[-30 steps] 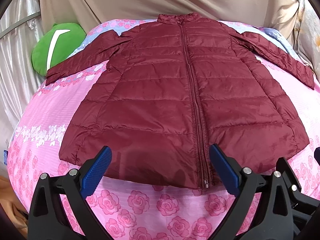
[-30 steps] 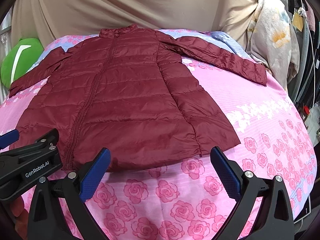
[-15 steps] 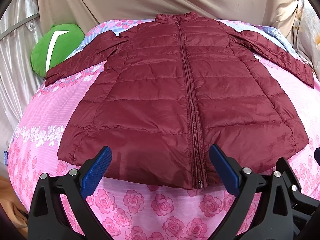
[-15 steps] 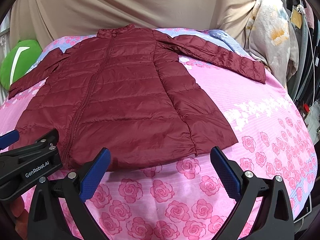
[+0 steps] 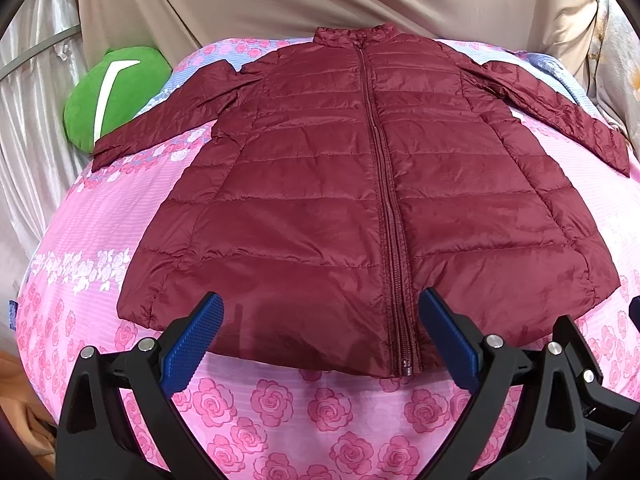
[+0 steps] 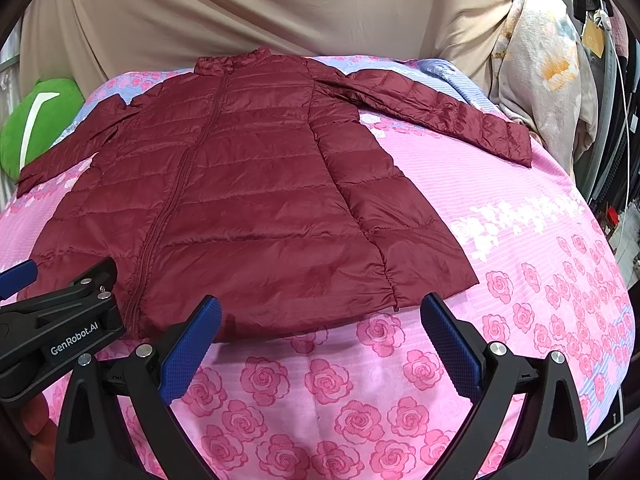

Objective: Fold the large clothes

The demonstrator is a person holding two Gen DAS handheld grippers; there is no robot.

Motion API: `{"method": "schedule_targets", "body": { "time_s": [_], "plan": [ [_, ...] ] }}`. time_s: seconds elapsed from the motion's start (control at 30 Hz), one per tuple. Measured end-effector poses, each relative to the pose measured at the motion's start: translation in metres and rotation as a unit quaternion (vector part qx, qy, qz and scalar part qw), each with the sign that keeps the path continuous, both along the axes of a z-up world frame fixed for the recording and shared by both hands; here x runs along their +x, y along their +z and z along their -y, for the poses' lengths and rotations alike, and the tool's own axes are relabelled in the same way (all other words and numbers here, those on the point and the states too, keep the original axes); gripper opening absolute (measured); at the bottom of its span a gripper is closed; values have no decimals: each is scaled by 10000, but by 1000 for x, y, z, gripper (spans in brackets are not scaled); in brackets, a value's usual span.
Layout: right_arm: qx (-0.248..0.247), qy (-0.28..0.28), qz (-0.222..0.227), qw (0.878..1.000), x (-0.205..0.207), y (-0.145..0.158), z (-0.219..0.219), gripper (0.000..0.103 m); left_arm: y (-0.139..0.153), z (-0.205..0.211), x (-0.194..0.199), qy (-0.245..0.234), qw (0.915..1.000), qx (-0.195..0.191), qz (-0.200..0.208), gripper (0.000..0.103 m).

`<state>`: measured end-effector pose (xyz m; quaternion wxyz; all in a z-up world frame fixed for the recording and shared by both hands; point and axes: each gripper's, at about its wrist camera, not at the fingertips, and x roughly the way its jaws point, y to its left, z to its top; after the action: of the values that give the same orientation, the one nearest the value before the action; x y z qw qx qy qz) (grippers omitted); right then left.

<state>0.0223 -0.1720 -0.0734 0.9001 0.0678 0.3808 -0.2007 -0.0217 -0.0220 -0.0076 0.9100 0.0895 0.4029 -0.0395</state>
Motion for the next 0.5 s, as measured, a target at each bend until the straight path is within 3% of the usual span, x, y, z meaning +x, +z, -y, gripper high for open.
{"method": "schedule_targets", "body": {
  "time_s": [0.5],
  "plan": [
    [12, 3, 0, 10000, 1, -1, 0, 98, -1, -4, 0, 45, 10000, 16, -2, 95]
  ]
}}
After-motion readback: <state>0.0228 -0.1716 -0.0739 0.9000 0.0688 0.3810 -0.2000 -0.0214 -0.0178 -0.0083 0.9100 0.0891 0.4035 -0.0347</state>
